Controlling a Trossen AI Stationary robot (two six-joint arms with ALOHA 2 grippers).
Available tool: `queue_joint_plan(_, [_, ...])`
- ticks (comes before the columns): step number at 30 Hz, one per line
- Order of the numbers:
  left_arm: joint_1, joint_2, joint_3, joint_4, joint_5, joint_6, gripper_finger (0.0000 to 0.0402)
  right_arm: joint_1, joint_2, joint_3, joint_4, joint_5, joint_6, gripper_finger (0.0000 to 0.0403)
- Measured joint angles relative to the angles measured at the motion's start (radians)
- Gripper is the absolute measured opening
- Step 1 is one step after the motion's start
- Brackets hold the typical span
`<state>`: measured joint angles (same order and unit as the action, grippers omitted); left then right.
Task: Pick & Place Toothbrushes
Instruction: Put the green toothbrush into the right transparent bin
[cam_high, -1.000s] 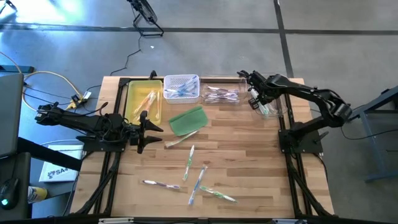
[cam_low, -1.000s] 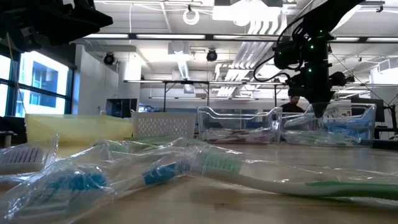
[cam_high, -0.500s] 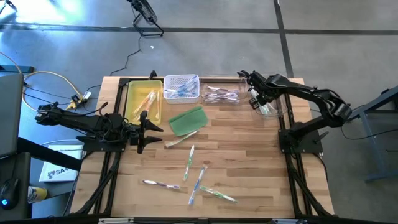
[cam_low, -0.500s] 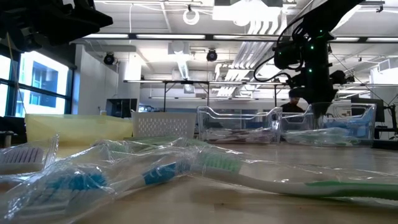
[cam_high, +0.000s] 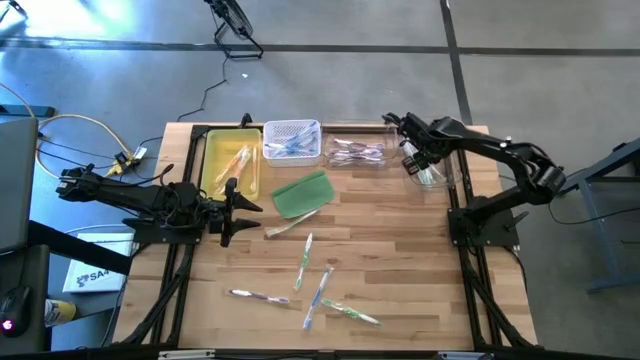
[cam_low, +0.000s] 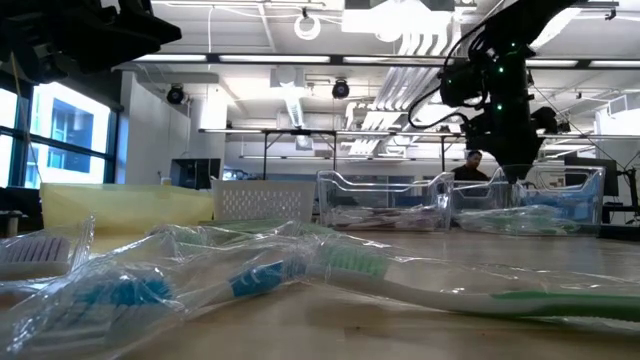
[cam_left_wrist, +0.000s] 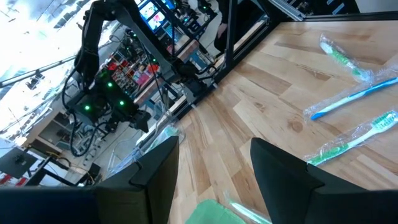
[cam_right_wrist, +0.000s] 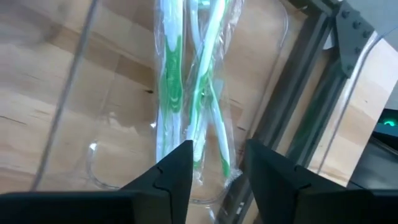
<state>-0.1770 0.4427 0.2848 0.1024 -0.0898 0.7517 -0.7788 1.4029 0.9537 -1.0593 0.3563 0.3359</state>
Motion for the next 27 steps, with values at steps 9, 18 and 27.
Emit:
queue_joint_plan(9, [0.000, 0.000, 0.000, 0.000, 0.000, 0.001, 0.0194, 0.004, 0.000, 0.104, -0.038, -0.138, -0.005, 0.0101])
queue_joint_plan(18, [0.000, 0.000, 0.000, 0.000, 0.000, 0.003, 0.0194, 0.086, -0.009, 0.143, -0.065, -0.153, -0.046, 0.0054])
queue_joint_plan(27, [0.000, 0.000, 0.000, 0.000, -0.002, 0.011, 0.0194, 0.159, -0.117, 0.189, -0.079, -0.151, -0.045, 0.0019])
